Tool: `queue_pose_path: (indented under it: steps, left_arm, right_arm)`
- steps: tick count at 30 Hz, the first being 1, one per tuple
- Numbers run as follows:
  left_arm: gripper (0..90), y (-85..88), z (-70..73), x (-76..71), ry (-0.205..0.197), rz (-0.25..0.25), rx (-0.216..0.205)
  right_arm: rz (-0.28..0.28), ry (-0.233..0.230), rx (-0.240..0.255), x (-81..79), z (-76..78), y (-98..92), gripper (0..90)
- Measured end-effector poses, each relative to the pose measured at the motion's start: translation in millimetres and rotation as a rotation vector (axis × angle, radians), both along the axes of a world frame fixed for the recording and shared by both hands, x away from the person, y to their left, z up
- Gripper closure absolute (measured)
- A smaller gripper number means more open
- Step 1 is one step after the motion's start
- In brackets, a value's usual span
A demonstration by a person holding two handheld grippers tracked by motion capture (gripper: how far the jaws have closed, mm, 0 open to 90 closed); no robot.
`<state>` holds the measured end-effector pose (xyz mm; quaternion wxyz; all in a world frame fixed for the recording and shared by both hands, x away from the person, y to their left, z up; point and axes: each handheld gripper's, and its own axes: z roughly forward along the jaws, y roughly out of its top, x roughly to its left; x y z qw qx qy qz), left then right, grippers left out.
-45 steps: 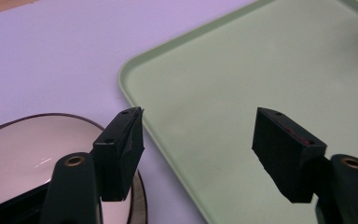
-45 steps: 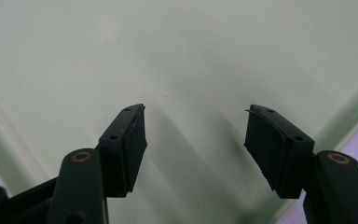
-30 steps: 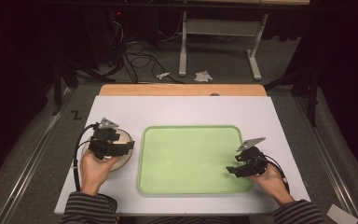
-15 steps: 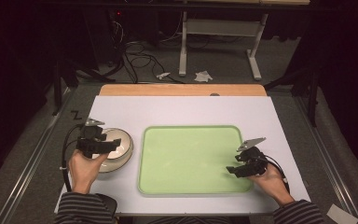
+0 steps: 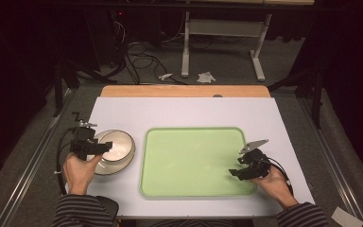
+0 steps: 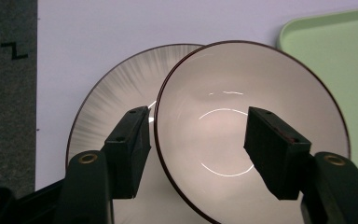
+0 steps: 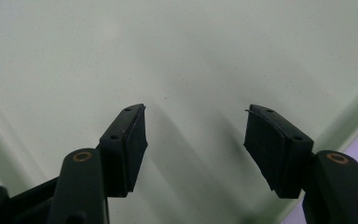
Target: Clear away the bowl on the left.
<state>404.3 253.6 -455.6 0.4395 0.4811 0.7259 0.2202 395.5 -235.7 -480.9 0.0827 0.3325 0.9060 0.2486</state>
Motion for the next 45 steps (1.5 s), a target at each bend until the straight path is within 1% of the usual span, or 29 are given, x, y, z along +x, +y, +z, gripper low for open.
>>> queue_pose_path:
  steps: [3, 4, 5, 7, 8, 10, 11, 12, 13, 14, 16, 19, 20, 23, 26, 29, 30, 31, 33, 34, 36, 37, 38, 39, 40, 41, 42, 44, 45]
  left_arm:
    - [44.3, 2.9, -6.9, 4.0, 0.027, 0.033, 0.002]
    - [45.0, 4.4, -9.1, 5.2, 0.041, 0.037, -0.007]
    - [45.2, 4.4, -9.1, 5.2, 0.041, 0.037, -0.007]
    - [46.6, 6.8, -13.4, 8.4, 0.064, 0.046, -0.041]
    - [48.2, 7.9, -17.5, 11.7, 0.082, 0.063, -0.050]
    - [50.2, 7.4, -20.6, 13.0, 0.094, 0.064, -0.026]
    - [51.6, 7.4, -20.6, 13.0, 0.094, 0.064, -0.026]
    - [53.0, 7.4, -22.7, 13.1, 0.103, 0.064, -0.026]
    - [53.8, 7.7, -24.8, 13.6, 0.112, 0.075, -0.032]
    - [54.5, 7.7, -24.8, 13.6, 0.112, 0.075, -0.032]
    - [55.2, 10.0, -29.9, 15.6, 0.139, 0.092, -0.040]
    - [56.1, 12.2, -34.4, 17.8, 0.158, 0.103, -0.042]
    - [57.6, 12.6, -35.9, 18.7, 0.165, 0.113, -0.054]
    - [59.0, 12.1, -35.9, 18.7, 0.165, 0.116, -0.054]
    - [60.5, 9.7, -40.0, 21.0, 0.196, 0.108, -0.060]
    - [64.0, 8.9, -39.9, 21.4, 0.196, 0.107, -0.066]
    - [64.0, 9.3, -40.1, 21.4, 0.198, 0.107, -0.077]
    - [66.6, 10.1, -39.7, 21.5, 0.202, 0.109, -0.096]
    - [69.5, 10.1, -39.5, 21.5, 0.204, 0.107, -0.102]
    - [70.5, 9.8, -39.3, 22.0, 0.206, 0.107, -0.106]
    - [71.6, 10.6, -39.1, 22.3, 0.206, 0.111, -0.114]
    - [71.6, 11.9, -38.9, 22.4, 0.205, 0.113, -0.124]
    - [74.4, 14.9, -37.7, 21.9, 0.197, 0.125, -0.149]
    - [76.0, 14.9, -37.7, 21.9, 0.197, 0.125, -0.149]
    - [78.7, 18.4, -35.5, 20.4, 0.166, 0.156, -0.192]
    - [79.8, 18.4, -35.5, 20.4, 0.166, 0.156, -0.192]
    - [80.9, 19.7, -34.2, 19.8, 0.155, 0.154, -0.209]
    - [82.2, 18.4, -32.3, 19.9, 0.141, 0.144, -0.198]
    - [82.3, 16.9, -31.3, 19.4, 0.142, 0.135, -0.174]
  right_arm:
    - [0.000, -0.004, 0.009, 0.1, -0.2, -0.3, 40.0]
    - [0.001, 0.000, 0.003, 0.1, -0.3, 0.2, 40.0]
    - [0.001, 0.000, 0.003, 0.1, -0.3, 0.2, 40.0]
    - [0.010, 0.000, 0.000, 0.5, -1.7, 0.9, 39.9]
    - [0.010, -0.002, 0.000, 0.4, -1.6, 0.9, 39.9]
    - [0.008, -0.001, 0.000, -0.2, -1.0, 0.6, 39.9]
    - [0.008, -0.001, -0.001, -0.3, -0.8, 0.5, 39.9]
    - [0.007, -0.001, 0.000, -0.3, -0.8, 0.7, 39.9]
    - [0.009, -0.001, 0.000, 0.0, -1.0, 0.9, 39.9]
    - [0.007, -0.002, -0.004, 0.1, -1.3, 1.3, 39.9]
    - [0.009, -0.006, -0.004, 0.1, -1.3, 1.6, 39.9]
    - [0.001, -0.013, -0.002, -1.1, -0.1, 1.5, 40.0]
    - [0.004, -0.017, 0.003, -1.4, 0.1, 0.9, 40.0]
    - [0.004, -0.018, 0.003, -1.2, 0.4, 0.5, 39.9]
    - [0.005, -0.011, 0.001, -0.6, -0.9, 1.6, 39.9]
    - [0.003, -0.015, -0.004, -1.1, -0.4, 1.7, 39.9]
    - [0.002, -0.013, -0.004, -1.4, -0.1, 1.7, 39.9]
    - [0.001, -0.012, -0.004, -1.4, -0.2, 1.8, 39.9]
    - [0.009, -0.016, 0.001, -0.7, -1.1, 1.9, 39.9]
    - [0.003, -0.002, -0.014, -0.8, -1.7, 3.0, 39.8]
    - [0.005, -0.008, -0.011, -1.3, -2.0, 3.6, 39.8]
    - [0.005, -0.008, -0.011, -1.3, -2.0, 3.6, 39.8]
    - [0.007, -0.013, -0.010, -1.8, -1.3, 3.3, 39.9]
    - [0.007, -0.013, -0.010, -1.8, -1.3, 3.3, 39.9]
    - [0.006, -0.012, -0.006, -1.7, -1.1, 2.9, 39.8]
    - [0.004, -0.011, -0.006, -1.7, -1.3, 3.2, 39.9]
    - [0.009, -0.010, -0.008, -1.2, -1.7, 3.3, 39.8]
    - [0.007, -0.011, -0.005, -1.3, -1.5, 3.2, 39.9]
    - [0.009, -0.010, -0.007, -1.1, -1.4, 2.9, 39.9]
